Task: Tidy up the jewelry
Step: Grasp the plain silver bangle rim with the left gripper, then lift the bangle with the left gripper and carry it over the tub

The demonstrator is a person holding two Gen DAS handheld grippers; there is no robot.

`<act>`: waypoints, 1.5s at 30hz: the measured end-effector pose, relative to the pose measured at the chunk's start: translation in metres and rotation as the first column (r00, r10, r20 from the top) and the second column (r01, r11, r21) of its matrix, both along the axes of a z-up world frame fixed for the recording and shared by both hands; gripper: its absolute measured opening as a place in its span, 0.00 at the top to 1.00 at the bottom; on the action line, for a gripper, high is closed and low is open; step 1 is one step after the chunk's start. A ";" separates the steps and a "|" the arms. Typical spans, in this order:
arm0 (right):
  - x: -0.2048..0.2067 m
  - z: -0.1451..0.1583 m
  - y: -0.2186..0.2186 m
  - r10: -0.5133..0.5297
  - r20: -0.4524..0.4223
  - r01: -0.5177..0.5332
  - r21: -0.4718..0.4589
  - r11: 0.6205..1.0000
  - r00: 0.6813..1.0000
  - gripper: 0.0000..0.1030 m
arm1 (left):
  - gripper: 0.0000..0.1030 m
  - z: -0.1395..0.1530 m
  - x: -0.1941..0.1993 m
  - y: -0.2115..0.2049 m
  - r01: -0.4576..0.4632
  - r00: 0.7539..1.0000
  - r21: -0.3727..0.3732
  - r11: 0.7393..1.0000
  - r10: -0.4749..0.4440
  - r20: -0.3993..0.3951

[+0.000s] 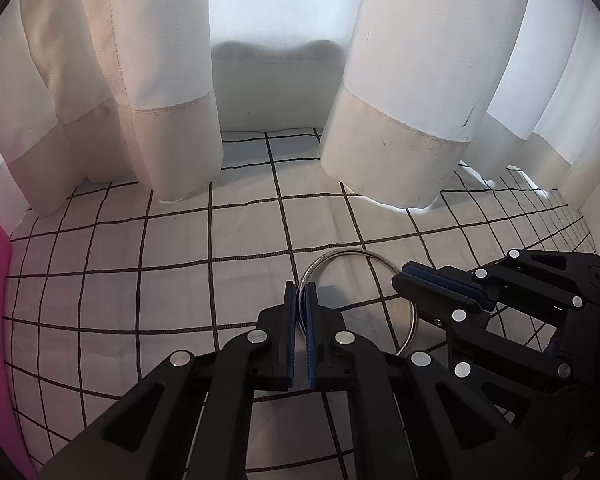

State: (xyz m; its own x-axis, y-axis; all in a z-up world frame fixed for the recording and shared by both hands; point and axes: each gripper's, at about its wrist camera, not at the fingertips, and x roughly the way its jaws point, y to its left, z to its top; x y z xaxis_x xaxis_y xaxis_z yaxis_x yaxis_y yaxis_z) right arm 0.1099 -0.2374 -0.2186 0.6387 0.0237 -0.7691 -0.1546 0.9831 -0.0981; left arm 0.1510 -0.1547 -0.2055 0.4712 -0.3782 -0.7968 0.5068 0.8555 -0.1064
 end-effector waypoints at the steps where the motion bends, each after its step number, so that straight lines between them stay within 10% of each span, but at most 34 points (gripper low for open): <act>1: -0.001 0.000 0.001 0.001 0.003 -0.001 -0.001 1.000 1.000 0.95 | 0.95 0.000 -0.003 0.001 0.003 1.000 0.009 1.000 -0.003 0.007; 28: -0.017 0.111 0.053 0.081 0.214 -0.066 -0.077 0.995 0.973 0.96 | 0.96 0.100 -0.027 0.044 -0.071 0.977 -0.088 0.994 0.087 0.193; 45: -0.017 0.230 0.193 0.367 0.426 -0.321 -0.178 0.930 0.827 0.96 | 0.96 0.230 -0.062 0.183 -0.325 0.834 -0.124 0.938 0.346 0.430</act>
State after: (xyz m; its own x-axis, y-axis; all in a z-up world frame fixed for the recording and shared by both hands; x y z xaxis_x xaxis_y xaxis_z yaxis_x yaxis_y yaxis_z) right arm 0.0927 -0.0445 0.0113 0.8755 0.2484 -0.4144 -0.3982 0.8567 -0.3278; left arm 0.0894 0.0283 0.0240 0.8711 -0.1627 -0.4634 0.1923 0.9812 0.0169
